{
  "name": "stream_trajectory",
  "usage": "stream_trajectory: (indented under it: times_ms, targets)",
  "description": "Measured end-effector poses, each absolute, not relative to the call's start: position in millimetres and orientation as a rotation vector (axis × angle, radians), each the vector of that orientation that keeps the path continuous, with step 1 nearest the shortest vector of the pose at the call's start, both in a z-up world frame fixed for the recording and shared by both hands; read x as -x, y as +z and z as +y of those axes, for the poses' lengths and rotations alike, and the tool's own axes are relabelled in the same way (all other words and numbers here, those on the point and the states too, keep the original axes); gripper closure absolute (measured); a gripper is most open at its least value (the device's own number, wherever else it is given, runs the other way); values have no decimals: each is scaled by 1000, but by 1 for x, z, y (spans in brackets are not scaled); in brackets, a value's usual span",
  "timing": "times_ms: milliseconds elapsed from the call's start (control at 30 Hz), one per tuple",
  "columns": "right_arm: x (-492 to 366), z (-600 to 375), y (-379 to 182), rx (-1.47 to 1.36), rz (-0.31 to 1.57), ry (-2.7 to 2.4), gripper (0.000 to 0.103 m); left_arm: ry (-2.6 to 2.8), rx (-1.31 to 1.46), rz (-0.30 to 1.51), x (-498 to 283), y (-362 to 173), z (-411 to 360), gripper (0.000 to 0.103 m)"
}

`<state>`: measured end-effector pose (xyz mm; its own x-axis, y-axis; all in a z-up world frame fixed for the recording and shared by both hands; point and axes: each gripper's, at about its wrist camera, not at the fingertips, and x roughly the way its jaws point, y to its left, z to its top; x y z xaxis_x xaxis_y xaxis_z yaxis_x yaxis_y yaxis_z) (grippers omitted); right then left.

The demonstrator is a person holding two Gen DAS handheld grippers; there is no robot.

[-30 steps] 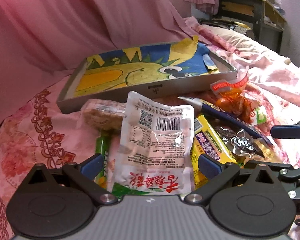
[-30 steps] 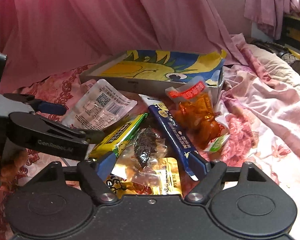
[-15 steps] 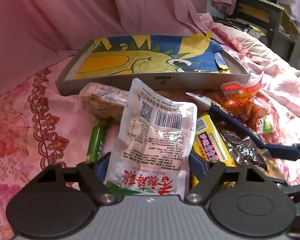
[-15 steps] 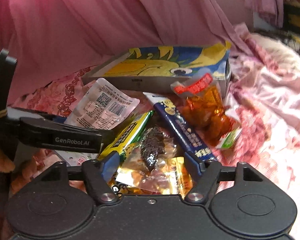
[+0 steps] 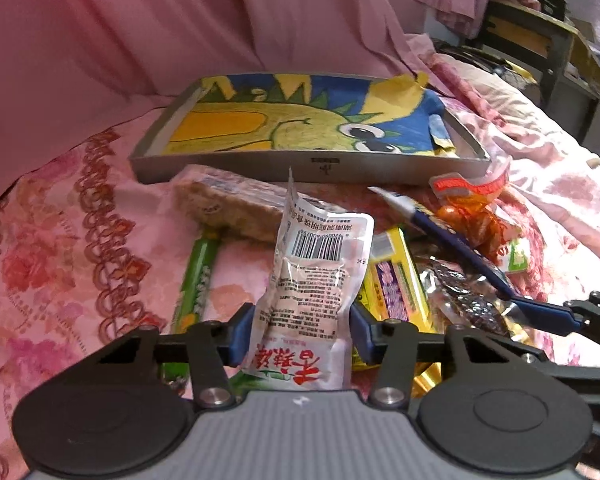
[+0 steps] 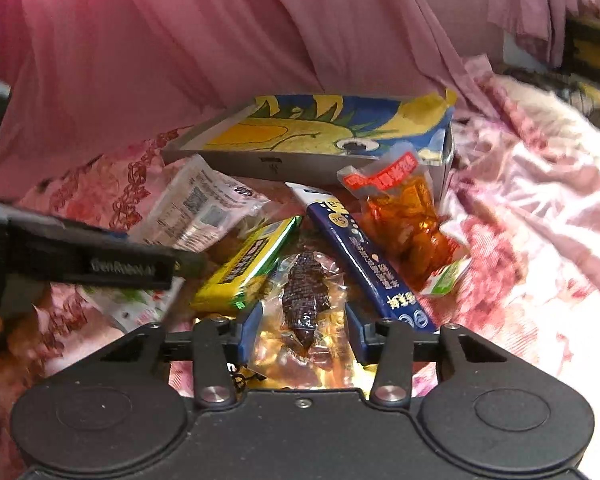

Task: Organize snacks
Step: 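Grasp the white pouch with the left tool while the right tool grasps the dark jerky packet, then carry both packets over the dinosaur tray and open both tools to drop them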

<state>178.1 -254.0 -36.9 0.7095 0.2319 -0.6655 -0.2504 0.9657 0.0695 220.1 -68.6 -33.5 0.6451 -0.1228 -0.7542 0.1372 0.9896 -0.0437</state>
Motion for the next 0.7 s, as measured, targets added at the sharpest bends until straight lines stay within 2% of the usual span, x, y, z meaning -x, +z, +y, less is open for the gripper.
stream_trajectory:
  times_ms: [367, 567, 700]
  targets:
    - [-130, -228, -18, 360, 521, 302, 58, -80, 38, 781, -203, 7, -62, 48]
    - [-119, -227, 0, 413, 343, 268, 57, -54, 79, 736, -218, 28, -62, 48]
    - [-143, -231, 9, 381, 249, 220, 57, -41, 81, 694, -239, 37, -68, 48]
